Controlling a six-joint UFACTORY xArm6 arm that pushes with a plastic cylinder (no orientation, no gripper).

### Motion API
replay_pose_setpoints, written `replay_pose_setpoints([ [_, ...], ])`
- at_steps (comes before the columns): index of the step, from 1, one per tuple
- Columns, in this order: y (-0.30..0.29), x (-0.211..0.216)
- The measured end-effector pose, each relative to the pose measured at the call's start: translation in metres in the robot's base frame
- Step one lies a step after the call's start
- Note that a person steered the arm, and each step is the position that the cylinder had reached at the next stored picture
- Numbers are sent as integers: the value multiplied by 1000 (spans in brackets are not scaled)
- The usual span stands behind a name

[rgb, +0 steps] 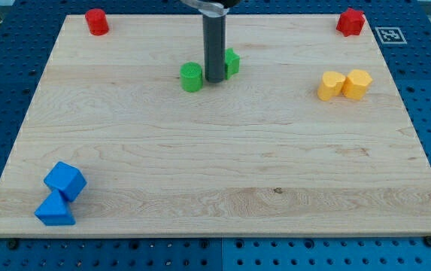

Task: Move the green star to the top center

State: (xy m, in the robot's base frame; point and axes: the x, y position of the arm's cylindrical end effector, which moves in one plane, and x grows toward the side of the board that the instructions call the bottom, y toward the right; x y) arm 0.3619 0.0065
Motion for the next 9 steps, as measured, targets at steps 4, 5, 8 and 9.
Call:
replay_pose_setpoints([
  [4, 39, -10],
  [5, 32, -31],
  [8, -14, -32],
  [9, -14, -32],
])
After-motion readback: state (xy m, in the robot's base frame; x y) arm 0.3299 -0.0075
